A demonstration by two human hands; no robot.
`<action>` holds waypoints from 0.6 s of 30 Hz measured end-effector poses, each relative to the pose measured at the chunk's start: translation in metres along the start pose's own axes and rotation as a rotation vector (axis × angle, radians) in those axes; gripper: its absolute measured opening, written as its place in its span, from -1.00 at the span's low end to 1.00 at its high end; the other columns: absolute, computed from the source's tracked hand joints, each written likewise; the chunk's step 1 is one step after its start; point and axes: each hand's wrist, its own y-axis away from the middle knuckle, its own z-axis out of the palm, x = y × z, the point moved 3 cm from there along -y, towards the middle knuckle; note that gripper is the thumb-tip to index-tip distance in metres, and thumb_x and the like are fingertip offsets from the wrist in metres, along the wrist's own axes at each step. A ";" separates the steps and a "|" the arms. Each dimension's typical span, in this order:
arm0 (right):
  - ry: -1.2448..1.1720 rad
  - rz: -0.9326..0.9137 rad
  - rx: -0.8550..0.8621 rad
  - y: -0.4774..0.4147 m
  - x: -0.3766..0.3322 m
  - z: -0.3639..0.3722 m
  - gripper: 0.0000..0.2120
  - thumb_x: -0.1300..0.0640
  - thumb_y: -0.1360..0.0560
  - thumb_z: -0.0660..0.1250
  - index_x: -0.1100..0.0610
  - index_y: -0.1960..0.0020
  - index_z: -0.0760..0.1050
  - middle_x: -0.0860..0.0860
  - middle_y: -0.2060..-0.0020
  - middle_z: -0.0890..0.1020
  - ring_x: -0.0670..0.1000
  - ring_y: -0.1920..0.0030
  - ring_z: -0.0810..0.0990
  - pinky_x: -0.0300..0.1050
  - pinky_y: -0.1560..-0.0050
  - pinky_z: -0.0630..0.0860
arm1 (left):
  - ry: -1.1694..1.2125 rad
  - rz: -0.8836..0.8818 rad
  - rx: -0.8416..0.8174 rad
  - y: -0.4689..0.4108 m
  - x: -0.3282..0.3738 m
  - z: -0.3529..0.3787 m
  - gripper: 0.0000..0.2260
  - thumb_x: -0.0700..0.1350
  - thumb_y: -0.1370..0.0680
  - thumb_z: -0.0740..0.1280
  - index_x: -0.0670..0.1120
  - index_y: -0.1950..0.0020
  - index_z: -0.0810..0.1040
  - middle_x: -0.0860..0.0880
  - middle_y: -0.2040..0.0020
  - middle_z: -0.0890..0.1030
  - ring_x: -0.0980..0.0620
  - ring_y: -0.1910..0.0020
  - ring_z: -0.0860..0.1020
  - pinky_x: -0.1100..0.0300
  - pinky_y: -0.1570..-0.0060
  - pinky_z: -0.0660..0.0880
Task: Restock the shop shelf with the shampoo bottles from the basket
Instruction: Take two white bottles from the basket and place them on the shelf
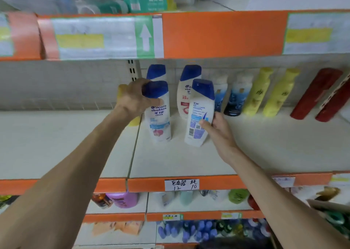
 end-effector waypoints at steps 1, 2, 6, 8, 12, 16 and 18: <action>-0.029 -0.010 -0.007 -0.004 0.003 0.001 -0.71 0.30 -0.57 0.33 0.20 -0.27 0.42 0.01 -0.14 0.66 -0.08 -0.11 0.67 -0.17 -0.01 0.62 | 0.069 0.005 0.016 0.000 -0.002 0.002 -0.46 0.05 -0.24 0.55 0.06 -0.18 0.49 0.01 -0.07 0.61 -0.02 -0.09 0.57 -0.01 -0.20 0.50; -0.052 -0.021 -0.014 -0.007 0.005 0.001 -0.71 0.31 -0.57 0.33 0.19 -0.27 0.42 -0.01 -0.14 0.66 -0.08 -0.12 0.66 -0.19 0.00 0.61 | 0.130 0.012 0.028 0.001 -0.004 0.005 -0.45 0.03 -0.24 0.56 0.06 -0.19 0.48 0.01 -0.09 0.61 0.00 -0.10 0.57 0.00 -0.21 0.50; -0.058 -0.065 -0.082 -0.015 0.008 0.002 -0.66 0.31 -0.57 0.32 0.18 -0.32 0.40 -0.01 -0.18 0.65 -0.09 -0.16 0.64 -0.24 0.00 0.59 | 0.296 -0.039 -0.075 0.015 -0.021 0.027 -0.45 -0.17 -0.34 0.56 -0.04 -0.25 0.41 -0.01 -0.11 0.60 0.02 -0.07 0.60 0.08 -0.08 0.56; -0.025 -0.071 -0.155 -0.018 0.008 0.004 -0.64 0.30 -0.57 0.33 0.16 -0.33 0.39 -0.02 -0.20 0.64 -0.09 -0.18 0.63 -0.19 -0.05 0.61 | 0.309 -0.081 -0.174 0.029 -0.036 0.046 -0.53 -0.24 -0.35 0.55 -0.09 -0.20 0.47 -0.02 -0.04 0.66 0.04 0.01 0.65 0.13 0.03 0.58; 0.052 -0.086 -0.240 -0.024 0.007 0.002 -0.61 0.31 -0.57 0.33 0.12 -0.36 0.39 -0.06 -0.20 0.63 -0.13 -0.18 0.63 -0.19 -0.10 0.60 | 0.405 -0.153 -0.155 0.044 -0.061 0.070 -0.52 -0.30 -0.37 0.51 -0.10 -0.23 0.49 -0.01 -0.10 0.63 0.13 0.01 0.60 0.38 0.17 0.53; 0.057 -0.025 -0.278 -0.022 0.024 -0.004 -0.60 0.36 -0.52 0.37 0.01 -0.25 0.41 -0.04 -0.21 0.62 -0.13 -0.17 0.63 -0.18 -0.08 0.60 | 0.422 -0.185 -0.156 0.040 -0.071 0.068 -0.51 -0.22 -0.36 0.53 -0.08 -0.26 0.51 -0.02 -0.16 0.62 0.05 -0.06 0.60 0.22 0.04 0.55; 0.125 0.011 -0.272 -0.022 0.032 -0.001 -0.56 0.33 -0.48 0.43 -0.01 -0.24 0.41 -0.05 -0.19 0.63 -0.10 -0.16 0.64 -0.14 -0.06 0.60 | 0.385 -0.188 -0.163 0.038 -0.070 0.067 -0.53 -0.22 -0.37 0.53 -0.08 -0.24 0.52 -0.01 -0.14 0.62 0.09 -0.04 0.58 0.24 0.05 0.52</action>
